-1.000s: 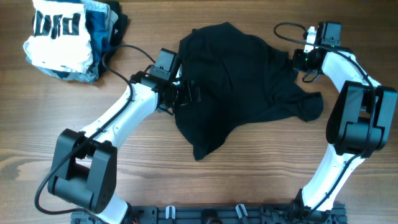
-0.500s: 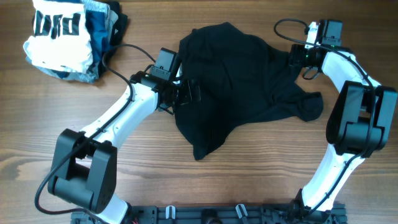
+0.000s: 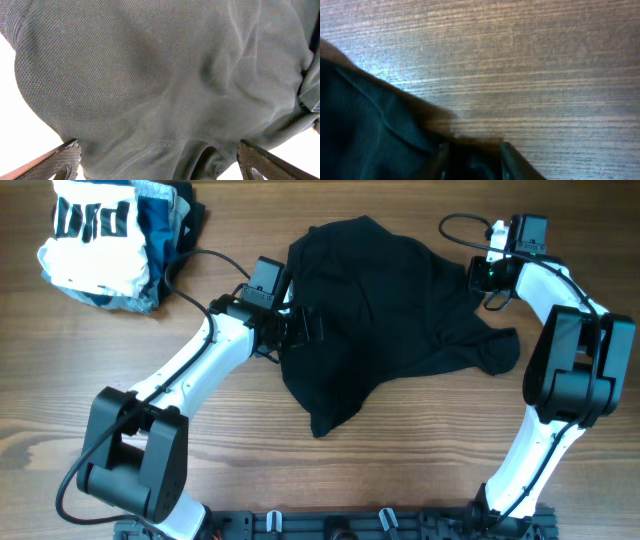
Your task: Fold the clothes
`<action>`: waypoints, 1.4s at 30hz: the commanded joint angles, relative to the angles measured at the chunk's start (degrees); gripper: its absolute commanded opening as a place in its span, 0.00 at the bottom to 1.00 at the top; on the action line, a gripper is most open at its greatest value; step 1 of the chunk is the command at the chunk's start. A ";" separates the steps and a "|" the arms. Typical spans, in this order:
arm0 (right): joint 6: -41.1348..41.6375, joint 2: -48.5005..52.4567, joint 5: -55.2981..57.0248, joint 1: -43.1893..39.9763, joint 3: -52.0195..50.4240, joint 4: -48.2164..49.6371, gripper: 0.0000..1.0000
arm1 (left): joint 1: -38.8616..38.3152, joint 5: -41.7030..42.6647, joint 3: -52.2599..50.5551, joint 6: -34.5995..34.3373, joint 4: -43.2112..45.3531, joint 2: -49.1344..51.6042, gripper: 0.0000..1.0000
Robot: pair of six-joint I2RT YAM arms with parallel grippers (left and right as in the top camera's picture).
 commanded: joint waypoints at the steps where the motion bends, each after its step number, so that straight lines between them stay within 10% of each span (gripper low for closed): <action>1: 0.20 4.04 -1.57 0.31 -1.73 -4.52 0.29 | 0.15 -0.98 0.74 0.68 0.87 -0.94 1.00; 9: -1.46 4.04 7.91 0.31 -1.73 -10.91 0.29 | 0.15 -0.98 0.74 0.70 1.90 -0.94 1.00; 11: -1.09 4.04 8.52 0.31 -1.73 -11.39 0.04 | 0.15 -0.98 0.74 0.70 1.92 -0.94 1.00; 31: 3.45 1.84 9.16 -0.46 21.20 -13.66 0.04 | 0.15 -0.98 0.74 0.70 3.78 -0.94 1.00; 42: 6.34 2.47 11.23 -2.71 22.40 4.55 0.04 | 0.15 -0.98 0.74 0.70 3.65 -0.94 1.00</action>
